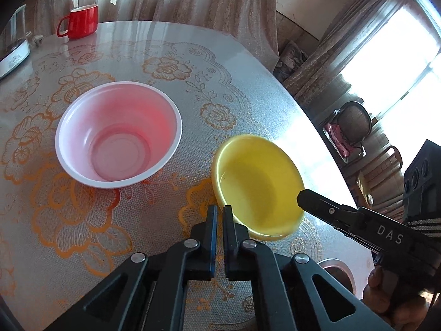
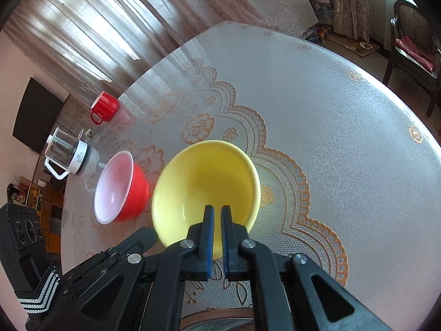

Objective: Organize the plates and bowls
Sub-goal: 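Grasp the rim of the yellow bowl with the right gripper, then lift the yellow bowl and carry it over the steel bowl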

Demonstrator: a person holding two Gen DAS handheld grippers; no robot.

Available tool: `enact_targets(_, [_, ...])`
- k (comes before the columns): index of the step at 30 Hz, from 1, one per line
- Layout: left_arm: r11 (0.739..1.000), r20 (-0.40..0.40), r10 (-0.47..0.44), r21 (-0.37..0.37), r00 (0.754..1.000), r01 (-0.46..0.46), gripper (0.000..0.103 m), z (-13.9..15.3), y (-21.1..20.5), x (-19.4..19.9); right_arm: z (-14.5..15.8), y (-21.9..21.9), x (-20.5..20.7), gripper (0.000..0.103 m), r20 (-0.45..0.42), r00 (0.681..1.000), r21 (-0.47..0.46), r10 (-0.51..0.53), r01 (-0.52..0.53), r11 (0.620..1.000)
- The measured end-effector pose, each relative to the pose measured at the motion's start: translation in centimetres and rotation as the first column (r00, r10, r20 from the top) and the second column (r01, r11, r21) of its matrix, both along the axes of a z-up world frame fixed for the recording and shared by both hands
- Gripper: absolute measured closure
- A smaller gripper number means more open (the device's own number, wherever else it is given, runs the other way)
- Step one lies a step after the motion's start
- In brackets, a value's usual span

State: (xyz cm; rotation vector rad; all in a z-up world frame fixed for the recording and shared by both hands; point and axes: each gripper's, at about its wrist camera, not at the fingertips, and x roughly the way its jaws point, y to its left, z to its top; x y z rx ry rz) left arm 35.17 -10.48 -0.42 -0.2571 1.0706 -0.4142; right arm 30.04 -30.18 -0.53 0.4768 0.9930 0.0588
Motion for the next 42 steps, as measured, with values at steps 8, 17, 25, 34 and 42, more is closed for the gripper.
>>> enact_targets(8, [0.995,-0.047,0.022,-0.095,0.999,-0.026,0.051,0.0,0.1,1.0,0.2,-2.1,-0.2,0.079,0.005,0.998,0.033,-0.059,0.058,0.998])
enact_targets(17, [0.999,-0.013,-0.022,0.028,1.000,0.023,0.089,-1.1,-1.6,0.7,-1.1,-1.4,0.3,0.095,-0.037,0.999,-0.036,-0.039,0.038,0.999])
enact_targets(25, [0.999,0.021,-0.016,0.032,1.000,0.015,0.090,0.7,-0.1,-1.0,-0.2,-1.2,-0.8,0.096,-0.022,1.000,-0.010,-0.012,0.012,1.000])
enact_targets(34, [1.000,0.075,-0.014,0.025,0.997,0.012,0.090,4.1,1.6,-4.1,2.5,0.2,-4.0,0.096,0.034,0.999,-0.005,0.035,-0.035,0.999])
enact_targets(42, [0.999,0.094,-0.037,-0.005,0.995,0.038,0.090,5.8,2.4,-8.9,4.5,1.0,-8.3,0.096,0.076,0.994,-0.022,0.078,-0.076,0.997])
